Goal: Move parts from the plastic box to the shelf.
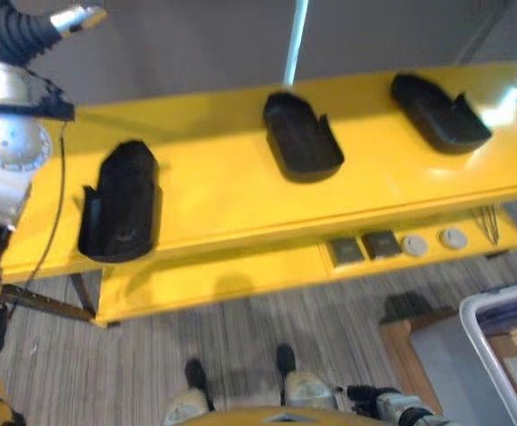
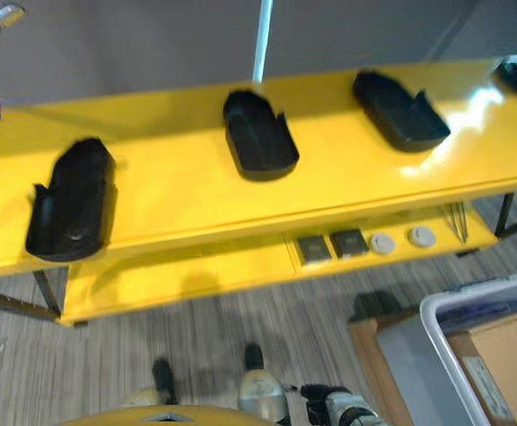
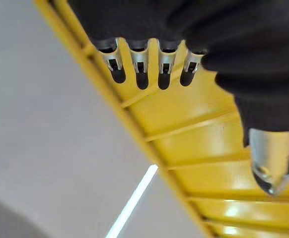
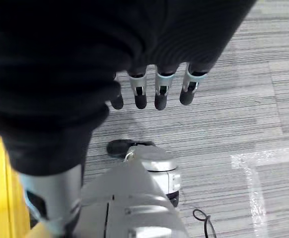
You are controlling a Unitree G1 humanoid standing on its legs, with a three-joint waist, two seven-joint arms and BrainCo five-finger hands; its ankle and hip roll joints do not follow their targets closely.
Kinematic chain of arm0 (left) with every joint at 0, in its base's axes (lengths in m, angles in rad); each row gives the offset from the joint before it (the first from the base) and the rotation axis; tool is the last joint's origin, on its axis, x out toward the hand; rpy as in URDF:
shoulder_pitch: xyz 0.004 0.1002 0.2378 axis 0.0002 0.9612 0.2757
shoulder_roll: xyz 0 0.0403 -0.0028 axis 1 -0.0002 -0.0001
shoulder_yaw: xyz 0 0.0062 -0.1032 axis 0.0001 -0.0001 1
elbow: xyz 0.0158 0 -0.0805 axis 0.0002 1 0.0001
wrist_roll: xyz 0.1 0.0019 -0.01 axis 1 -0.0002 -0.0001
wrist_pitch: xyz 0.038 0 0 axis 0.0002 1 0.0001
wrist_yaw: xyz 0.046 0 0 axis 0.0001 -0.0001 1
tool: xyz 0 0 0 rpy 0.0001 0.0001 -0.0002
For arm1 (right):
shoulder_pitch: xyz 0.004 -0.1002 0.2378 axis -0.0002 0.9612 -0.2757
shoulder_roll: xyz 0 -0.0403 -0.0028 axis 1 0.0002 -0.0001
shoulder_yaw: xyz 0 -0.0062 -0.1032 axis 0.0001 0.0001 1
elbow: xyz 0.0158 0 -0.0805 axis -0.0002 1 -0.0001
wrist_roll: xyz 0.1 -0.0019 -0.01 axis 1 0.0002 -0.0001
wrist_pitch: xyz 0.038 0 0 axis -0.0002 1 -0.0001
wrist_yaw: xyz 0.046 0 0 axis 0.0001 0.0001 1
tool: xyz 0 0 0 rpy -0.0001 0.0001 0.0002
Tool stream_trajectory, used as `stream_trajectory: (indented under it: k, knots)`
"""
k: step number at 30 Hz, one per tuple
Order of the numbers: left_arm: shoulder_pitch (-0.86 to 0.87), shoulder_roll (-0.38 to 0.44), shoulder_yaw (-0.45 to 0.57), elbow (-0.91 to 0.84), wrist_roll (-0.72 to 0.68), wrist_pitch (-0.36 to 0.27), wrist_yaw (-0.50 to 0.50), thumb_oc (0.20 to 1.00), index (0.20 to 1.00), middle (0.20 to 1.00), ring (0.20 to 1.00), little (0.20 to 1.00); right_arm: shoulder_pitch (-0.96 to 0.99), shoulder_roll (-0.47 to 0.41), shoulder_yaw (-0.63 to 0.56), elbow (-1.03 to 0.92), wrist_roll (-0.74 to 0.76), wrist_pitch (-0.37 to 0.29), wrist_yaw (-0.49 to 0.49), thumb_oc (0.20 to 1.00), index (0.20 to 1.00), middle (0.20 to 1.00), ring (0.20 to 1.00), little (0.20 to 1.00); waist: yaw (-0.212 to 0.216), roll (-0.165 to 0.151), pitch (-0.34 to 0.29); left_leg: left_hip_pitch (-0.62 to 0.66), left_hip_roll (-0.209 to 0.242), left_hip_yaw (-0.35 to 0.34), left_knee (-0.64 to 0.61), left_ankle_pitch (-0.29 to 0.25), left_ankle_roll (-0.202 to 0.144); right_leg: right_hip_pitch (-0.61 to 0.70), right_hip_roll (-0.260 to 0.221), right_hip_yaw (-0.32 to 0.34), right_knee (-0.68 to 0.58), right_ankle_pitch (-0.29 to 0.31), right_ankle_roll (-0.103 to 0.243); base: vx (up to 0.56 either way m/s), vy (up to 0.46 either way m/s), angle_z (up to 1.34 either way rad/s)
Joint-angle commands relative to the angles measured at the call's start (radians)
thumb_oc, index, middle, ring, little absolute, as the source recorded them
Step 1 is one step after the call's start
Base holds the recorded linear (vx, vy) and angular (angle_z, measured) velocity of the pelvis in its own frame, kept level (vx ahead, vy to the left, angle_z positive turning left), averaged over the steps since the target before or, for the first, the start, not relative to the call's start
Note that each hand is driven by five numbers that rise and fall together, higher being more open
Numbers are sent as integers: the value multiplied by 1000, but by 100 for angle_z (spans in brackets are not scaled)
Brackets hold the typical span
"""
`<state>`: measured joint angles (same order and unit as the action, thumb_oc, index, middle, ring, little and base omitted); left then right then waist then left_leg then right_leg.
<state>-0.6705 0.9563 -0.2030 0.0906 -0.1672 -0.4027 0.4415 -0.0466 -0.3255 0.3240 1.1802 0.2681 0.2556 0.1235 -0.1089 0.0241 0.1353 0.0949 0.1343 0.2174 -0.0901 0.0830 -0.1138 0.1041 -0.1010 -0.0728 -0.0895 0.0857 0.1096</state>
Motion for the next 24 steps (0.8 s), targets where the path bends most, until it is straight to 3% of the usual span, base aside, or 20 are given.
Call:
stream_trajectory:
  k: [1,3,5,7,9,12,15,20,24]
  knots:
    - [96,-93,120,27,-110,31,-116,200,200,200,200,200,-13,-3,2,39,-10,39,7,1000,1000,1000,1000,1000,40,14,21,5,18,16,3,-93,12,24,-17,-70,2,-119,-19,-6,-24,6]
    - [242,-198,148,-52,-120,-4,-131,200,200,200,200,200,-13,10,-8,45,0,44,-6,1000,1000,1000,1000,1000,60,5,13,22,14,-1,3,-103,18,47,-18,-83,2,-127,-20,-20,-20,21]
    - [354,-322,127,-107,-157,21,-152,200,200,200,200,200,-13,26,-18,55,-14,53,-9,1000,1000,1000,1000,1000,82,-8,13,40,6,-23,3,-119,28,72,-17,-95,2,-137,-24,-13,-25,41]
    - [452,-436,82,-116,-26,-14,-140,200,200,200,200,200,-16,38,-13,71,-8,70,-5,1000,1000,1000,1000,1000,108,-22,10,44,0,-43,3,-126,35,82,-14,-106,2,-137,-28,-7,-39,48]
    - [505,-483,42,-127,-73,8,-128,200,200,200,200,200,-23,43,-10,85,14,70,-1,1000,1000,1000,1000,1000,129,-33,14,49,-4,-55,3,-133,40,91,-13,-120,2,-139,-31,1,-42,34]
    - [560,-498,-36,-145,-77,14,-189,200,200,200,200,200,-49,50,-1,98,44,75,11,1000,1000,1000,1000,1000,161,-42,23,45,-12,-70,3,-140,43,97,-12,-146,2,-138,-32,-5,-42,18]
    - [592,-473,-115,-130,-84,36,-178,200,200,200,200,200,-74,53,0,111,69,71,22,1000,1000,1000,1000,1000,178,-35,32,36,-17,-74,3,-139,42,94,-15,-167,2,-137,-29,16,3,15]
    - [587,-439,-137,-122,-48,-2,-146,200,200,200,200,200,-74,59,-3,118,99,77,14,1000,1000,1000,1000,1000,178,-20,49,13,-20,-65,3,-133,39,72,-19,-172,2,-134,-25,33,19,9]
    - [568,-416,-127,-123,-46,24,-118,200,200,200,200,200,-46,58,-11,118,92,78,8,1000,1000,1000,1000,1000,161,-11,52,2,-20,-58,3,-130,38,54,-21,-157,2,-128,-19,49,24,-4]
